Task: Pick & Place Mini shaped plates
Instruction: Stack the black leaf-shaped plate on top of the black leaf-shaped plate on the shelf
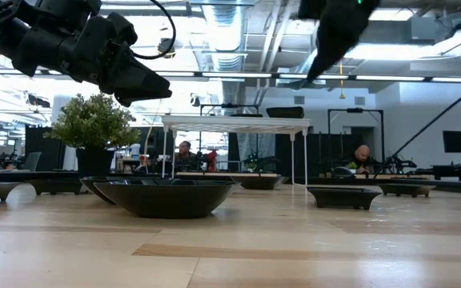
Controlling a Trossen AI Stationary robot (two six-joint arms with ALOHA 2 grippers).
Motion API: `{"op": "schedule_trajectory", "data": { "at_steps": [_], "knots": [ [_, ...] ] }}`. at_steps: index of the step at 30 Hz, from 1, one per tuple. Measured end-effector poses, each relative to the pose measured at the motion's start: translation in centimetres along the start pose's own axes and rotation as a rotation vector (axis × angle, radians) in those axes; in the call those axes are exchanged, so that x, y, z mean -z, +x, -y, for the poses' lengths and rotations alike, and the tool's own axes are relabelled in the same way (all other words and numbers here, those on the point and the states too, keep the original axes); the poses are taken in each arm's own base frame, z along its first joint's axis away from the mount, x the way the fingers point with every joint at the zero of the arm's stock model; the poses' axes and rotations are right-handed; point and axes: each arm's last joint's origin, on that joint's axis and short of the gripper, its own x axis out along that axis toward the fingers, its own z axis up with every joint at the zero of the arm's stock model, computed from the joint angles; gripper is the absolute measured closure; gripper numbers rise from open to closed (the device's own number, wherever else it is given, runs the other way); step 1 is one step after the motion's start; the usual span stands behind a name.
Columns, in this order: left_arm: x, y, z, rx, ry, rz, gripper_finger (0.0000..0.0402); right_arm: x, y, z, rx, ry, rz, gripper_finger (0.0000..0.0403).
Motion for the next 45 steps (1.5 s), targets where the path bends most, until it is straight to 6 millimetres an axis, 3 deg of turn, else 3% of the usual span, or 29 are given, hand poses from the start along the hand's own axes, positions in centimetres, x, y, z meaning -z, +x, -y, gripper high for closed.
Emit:
{"op": "schedule_trajectory", "data": {
  "at_steps": [8,13,21,41,45],
  "knots": [
    [-0.1,0.0,0.0,0.0,-0.001,0.011,0.0239,5.3,6.2,-4.9,-0.068,0.065,0.147,0.0332],
    [-0.2,0.0,0.0,0.001,-0.002,0.018,0.0239,7.3,8.1,-6.9,-0.115,0.096,0.206,0.0332],
    [-0.2,0.0,0.0,0.001,-0.001,0.02,0.0239,7.1,8.5,-7.8,-0.102,0.075,0.304,0.0332],
    [-0.2,0.0,0.0,0.003,-0.002,0.024,0.0239,7.2,8.5,-7.8,-0.107,0.083,0.297,0.0332],
    [-0.2,0.0,0.3,0.096,0.019,0.02,0.0239,7.2,8.5,-7.8,-0.108,0.083,0.297,0.0332]
  ]
}}
